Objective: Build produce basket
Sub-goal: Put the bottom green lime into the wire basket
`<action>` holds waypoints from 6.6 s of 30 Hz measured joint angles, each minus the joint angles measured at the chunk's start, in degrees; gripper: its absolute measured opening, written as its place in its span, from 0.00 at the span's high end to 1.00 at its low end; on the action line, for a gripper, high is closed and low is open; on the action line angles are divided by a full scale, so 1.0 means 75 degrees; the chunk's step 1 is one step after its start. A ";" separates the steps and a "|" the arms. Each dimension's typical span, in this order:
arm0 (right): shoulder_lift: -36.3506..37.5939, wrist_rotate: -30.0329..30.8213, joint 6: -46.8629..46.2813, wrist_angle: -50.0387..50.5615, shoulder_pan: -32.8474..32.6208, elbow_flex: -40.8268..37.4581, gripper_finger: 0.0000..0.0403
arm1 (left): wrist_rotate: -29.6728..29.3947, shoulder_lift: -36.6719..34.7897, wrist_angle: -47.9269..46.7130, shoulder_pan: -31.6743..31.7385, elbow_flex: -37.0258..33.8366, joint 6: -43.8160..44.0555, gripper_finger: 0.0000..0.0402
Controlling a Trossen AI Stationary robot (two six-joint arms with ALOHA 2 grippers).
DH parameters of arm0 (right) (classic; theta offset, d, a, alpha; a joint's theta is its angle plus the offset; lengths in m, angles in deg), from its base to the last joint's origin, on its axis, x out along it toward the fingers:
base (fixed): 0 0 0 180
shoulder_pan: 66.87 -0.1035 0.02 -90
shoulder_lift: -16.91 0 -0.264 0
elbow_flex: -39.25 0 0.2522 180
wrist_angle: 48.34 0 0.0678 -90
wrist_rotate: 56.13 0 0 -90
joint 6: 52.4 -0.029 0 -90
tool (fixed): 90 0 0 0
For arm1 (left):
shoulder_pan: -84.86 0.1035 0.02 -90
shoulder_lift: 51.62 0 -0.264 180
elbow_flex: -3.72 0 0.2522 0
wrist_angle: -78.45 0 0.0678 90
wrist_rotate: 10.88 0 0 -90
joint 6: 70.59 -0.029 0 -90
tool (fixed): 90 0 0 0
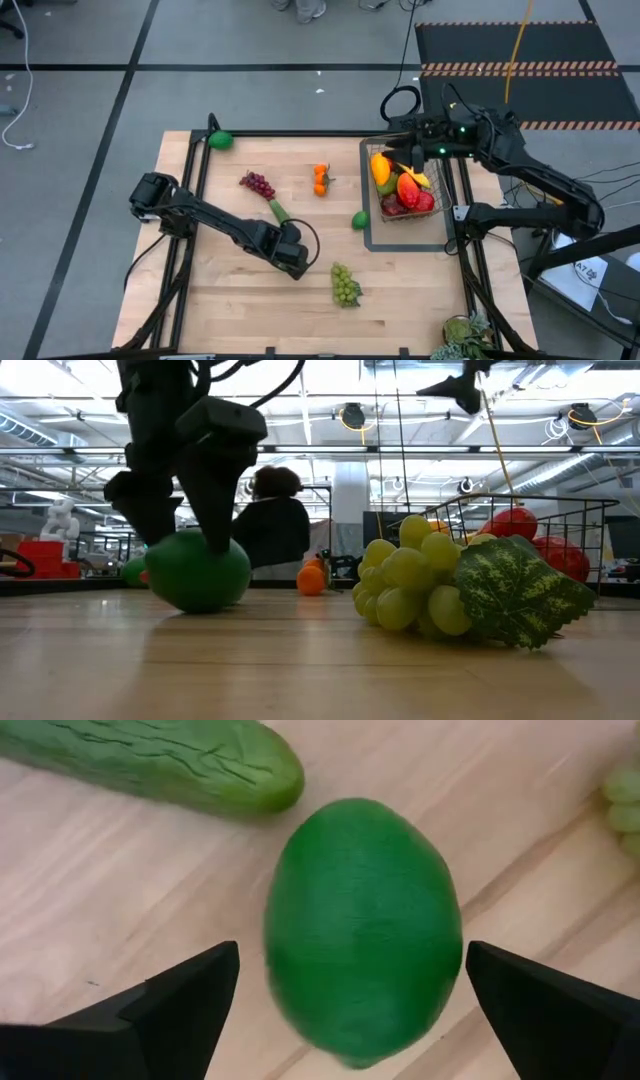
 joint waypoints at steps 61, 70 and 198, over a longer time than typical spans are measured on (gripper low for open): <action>0.0065 -0.0205 -0.2139 -0.1922 -0.1953 0.0000 0.29 | -0.0575 -0.1331 0.3065 0.1878 0.5879 -0.4785 0.26; 0.0062 0.0831 -0.3256 -0.1998 -0.1953 0.0000 0.29 | -0.0634 -0.2218 0.3017 0.2139 0.5906 -0.7263 0.26; -0.2934 0.1756 -0.6388 -0.2057 -0.4016 0.0006 0.14 | -0.0039 0.0411 -0.1850 0.1585 0.5743 -0.6527 0.24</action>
